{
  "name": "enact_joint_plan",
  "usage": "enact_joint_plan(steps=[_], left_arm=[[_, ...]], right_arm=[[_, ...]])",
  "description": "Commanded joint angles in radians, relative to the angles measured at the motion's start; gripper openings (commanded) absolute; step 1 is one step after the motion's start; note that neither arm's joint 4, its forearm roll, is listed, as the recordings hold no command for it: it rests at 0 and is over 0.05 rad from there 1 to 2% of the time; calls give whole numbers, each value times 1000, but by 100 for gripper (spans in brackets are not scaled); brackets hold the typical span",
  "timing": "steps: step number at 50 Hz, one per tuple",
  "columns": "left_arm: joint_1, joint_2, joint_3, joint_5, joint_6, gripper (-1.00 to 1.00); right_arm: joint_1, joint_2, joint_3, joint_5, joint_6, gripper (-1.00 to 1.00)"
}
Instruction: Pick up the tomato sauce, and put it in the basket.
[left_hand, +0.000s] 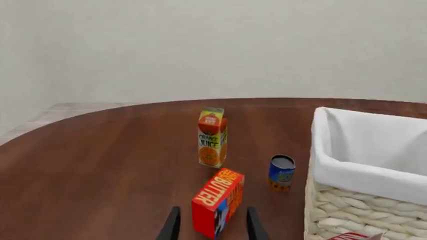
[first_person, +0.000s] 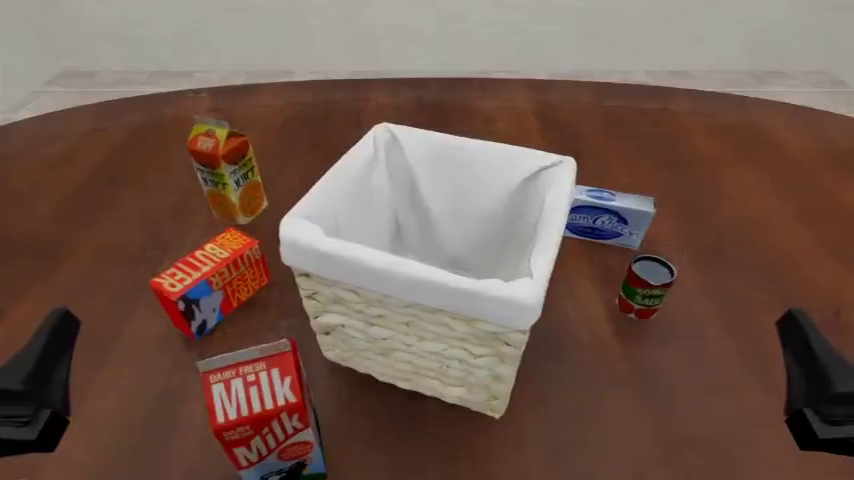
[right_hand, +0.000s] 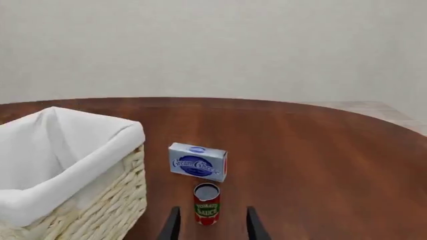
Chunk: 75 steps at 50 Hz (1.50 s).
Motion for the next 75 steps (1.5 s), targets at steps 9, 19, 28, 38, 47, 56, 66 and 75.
enact_joint_plan(steps=[9,19,28,38,47,56,66,75], left_arm=[[9,26,-4,-19,0,100],[9,22,0,-19,0,100],[9,29,1,-25,0,100],[8,28,-2,-28,10,100],[9,40,0,-37,5,100],[9,41,1,-39,4,100],[9,44,0,-40,4,100],[9,56,1,-52,4,100]], right_arm=[[6,1,-2,0,3,100],[6,8,0,-9,4,100],[6,20,1,-19,7,100],[48,136,-178,66,45,100],[100,361,-332,128,32,100],[118,494,-434,212,90,100],[130,638,-579,328,81,100],[135,758,-694,414,61,100]])
